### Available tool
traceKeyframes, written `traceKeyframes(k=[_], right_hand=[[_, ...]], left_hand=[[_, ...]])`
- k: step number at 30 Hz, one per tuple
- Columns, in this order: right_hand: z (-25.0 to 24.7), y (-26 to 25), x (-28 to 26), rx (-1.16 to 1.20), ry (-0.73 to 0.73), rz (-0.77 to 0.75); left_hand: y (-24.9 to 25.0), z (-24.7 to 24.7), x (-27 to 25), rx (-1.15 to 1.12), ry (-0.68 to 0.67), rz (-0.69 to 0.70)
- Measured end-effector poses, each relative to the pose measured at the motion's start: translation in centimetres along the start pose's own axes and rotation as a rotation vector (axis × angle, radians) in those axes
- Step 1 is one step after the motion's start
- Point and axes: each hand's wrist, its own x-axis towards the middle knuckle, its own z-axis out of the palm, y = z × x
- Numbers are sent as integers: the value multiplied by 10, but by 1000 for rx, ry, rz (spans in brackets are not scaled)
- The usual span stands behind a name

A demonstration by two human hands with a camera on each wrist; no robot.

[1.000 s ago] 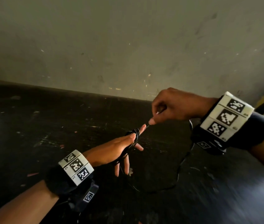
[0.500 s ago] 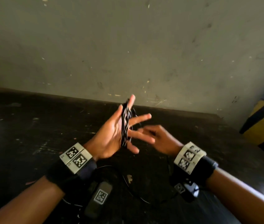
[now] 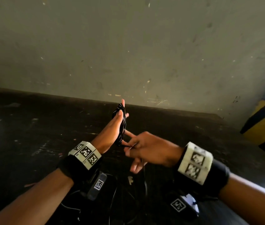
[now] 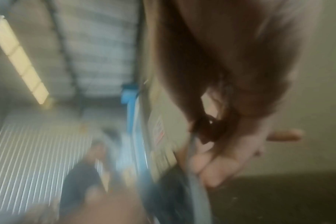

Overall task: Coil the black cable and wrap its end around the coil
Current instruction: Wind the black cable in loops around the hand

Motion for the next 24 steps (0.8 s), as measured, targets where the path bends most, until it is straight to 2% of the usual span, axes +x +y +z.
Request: traceKeyframes(k=[2,3,6,8,10,12,15,18,20,24], right_hand=[[-14,-12,-10,119,-13,53],[-21,-18,-15,66,-20,62],[-41,-35,-27,-444,14,24],[-53,-45,-31,-765,81,-60],[-61,-54,-33,-875,154,-167],[-68,-59,-32,-871,203,-222],[-75,-57,-26,-772,188,-184],[-82,-53,-23,-700,223,-215],[-88,-51,-22,-618,229,-234],[-97,-39,-19,-485,190,-279]], left_hand=[[-3,-3,-6,97,-40,-8],[-5,-4,-9,130,-60,-11],[-10,-5,-19,206,-130,-64],[-9,-1,-26,231,-201,-115],[-7,7,-29,234,-248,-176],[0,14,-31,248,-275,-252],[6,16,-31,305,-344,-340],[7,12,-31,290,-418,-402],[6,8,-33,199,-447,-393],[14,2,-39,-90,-612,-343]])
